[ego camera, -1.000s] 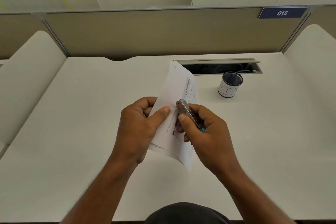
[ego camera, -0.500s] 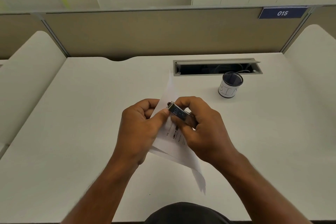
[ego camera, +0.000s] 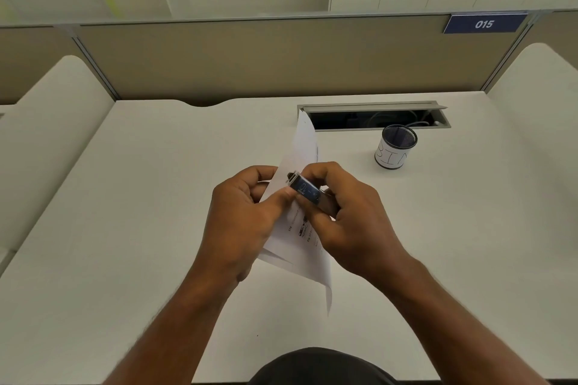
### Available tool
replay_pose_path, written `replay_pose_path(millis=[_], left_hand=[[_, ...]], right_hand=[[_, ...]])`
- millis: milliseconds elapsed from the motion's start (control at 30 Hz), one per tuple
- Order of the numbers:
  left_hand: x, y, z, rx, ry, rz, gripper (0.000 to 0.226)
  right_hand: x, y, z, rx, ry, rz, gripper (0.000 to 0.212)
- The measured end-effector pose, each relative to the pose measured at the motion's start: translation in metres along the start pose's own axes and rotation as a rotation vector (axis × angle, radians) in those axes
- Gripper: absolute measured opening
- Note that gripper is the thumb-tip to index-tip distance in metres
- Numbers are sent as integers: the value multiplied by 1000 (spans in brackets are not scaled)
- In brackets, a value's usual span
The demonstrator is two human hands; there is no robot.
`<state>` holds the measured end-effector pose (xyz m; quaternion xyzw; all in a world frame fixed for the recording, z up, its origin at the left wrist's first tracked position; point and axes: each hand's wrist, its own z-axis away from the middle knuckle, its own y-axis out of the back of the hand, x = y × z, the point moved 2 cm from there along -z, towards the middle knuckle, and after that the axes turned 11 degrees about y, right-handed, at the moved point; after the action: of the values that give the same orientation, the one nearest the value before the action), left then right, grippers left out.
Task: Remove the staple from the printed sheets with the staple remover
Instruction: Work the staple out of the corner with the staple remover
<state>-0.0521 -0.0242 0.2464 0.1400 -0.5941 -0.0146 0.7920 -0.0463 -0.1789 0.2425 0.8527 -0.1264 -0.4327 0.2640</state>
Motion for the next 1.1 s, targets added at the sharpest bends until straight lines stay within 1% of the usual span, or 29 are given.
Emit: replay_pose_path(millis=[100, 233, 300, 400, 567, 767, 967, 1033, 1100], left_hand=[[0, 1, -1, 6, 23, 46, 21], [-2, 0, -2, 14, 27, 88, 19], [-3, 0, -2, 12, 22, 93, 20], [-5, -1, -3, 1, 17, 79, 27], [-7, -4, -6, -27, 21, 50, 36], [-14, -7, -23, -60, 71, 63, 31], [-24, -7, -52, -122, 181, 67, 23], [-28, -9, -62, -140, 196, 40, 21], [-32, -11, -72, -155, 205, 17, 20]], right_hand=[[0, -2, 1, 123, -87, -160, 28], [0, -4, 1, 261, -167, -305, 17], [3, -4, 1, 303, -214, -380, 14], [8, -5, 0, 312, -272, -466, 11], [15, -6, 0, 309, -314, -429, 10], [37, -1, -4, 336, -398, -422, 8], [95, 9, -13, 414, -540, -469, 10], [122, 16, -17, 462, -588, -458, 9], [152, 24, -22, 507, -636, -415, 14]])
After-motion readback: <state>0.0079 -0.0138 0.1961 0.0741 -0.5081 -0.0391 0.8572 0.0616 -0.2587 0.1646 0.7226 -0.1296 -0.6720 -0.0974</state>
